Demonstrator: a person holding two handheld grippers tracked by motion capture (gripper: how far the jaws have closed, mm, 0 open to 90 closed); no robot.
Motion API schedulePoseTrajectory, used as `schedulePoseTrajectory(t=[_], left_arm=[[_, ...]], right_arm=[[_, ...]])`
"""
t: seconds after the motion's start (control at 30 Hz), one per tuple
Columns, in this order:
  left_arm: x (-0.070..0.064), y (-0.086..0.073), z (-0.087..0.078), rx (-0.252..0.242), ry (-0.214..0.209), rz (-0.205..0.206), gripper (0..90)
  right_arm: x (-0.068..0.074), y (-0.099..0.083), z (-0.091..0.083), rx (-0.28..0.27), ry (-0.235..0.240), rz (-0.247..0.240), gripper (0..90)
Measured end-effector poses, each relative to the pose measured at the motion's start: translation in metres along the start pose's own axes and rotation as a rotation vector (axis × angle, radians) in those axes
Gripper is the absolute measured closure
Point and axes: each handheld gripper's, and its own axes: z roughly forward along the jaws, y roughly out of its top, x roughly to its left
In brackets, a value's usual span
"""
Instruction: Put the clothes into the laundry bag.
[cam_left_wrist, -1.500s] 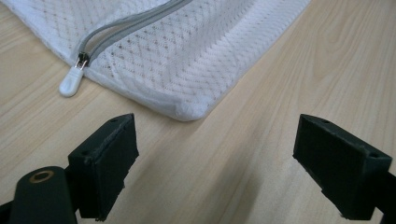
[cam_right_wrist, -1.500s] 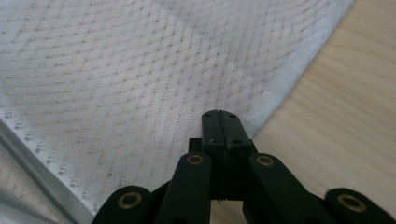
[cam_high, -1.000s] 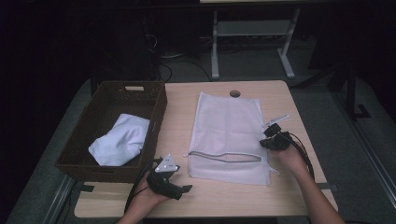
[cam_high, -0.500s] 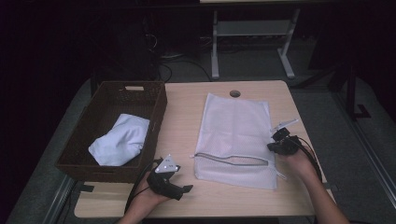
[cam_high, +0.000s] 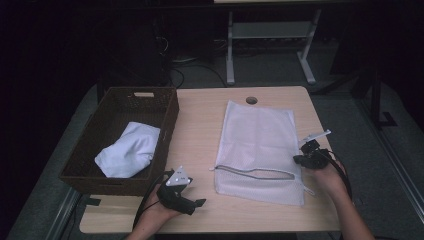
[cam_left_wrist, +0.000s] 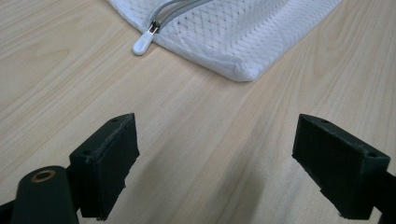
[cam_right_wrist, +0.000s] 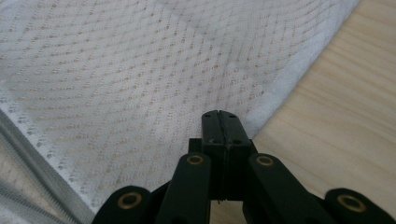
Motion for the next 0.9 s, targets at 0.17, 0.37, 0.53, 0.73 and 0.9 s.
schedulePoseTrajectory(t=[0.17,0.37,0.53,0.73,0.9], left_arm=[[0.001,0.0,0.0,-0.001,-0.003,-0.001,13.7],[0.001,0.0,0.0,-0.001,-0.004,0.0,13.7],[0.0,0.0,0.001,-0.001,-0.007,-0.001,13.7],[0.0,0.0,0.001,-0.001,-0.009,0.0,13.7],[0.0,0.0,0.001,0.002,-0.011,0.0,13.7]], right_arm=[[-0.006,-0.006,-0.003,-0.006,-0.006,0.011,89.9],[-0.014,-0.012,-0.007,-0.004,-0.023,0.028,89.9],[-0.02,-0.016,-0.01,-0.004,-0.034,0.046,89.9],[-0.027,-0.021,-0.014,0.001,-0.063,0.058,89.9],[-0.032,-0.025,-0.016,0.0,-0.068,0.081,89.9]])
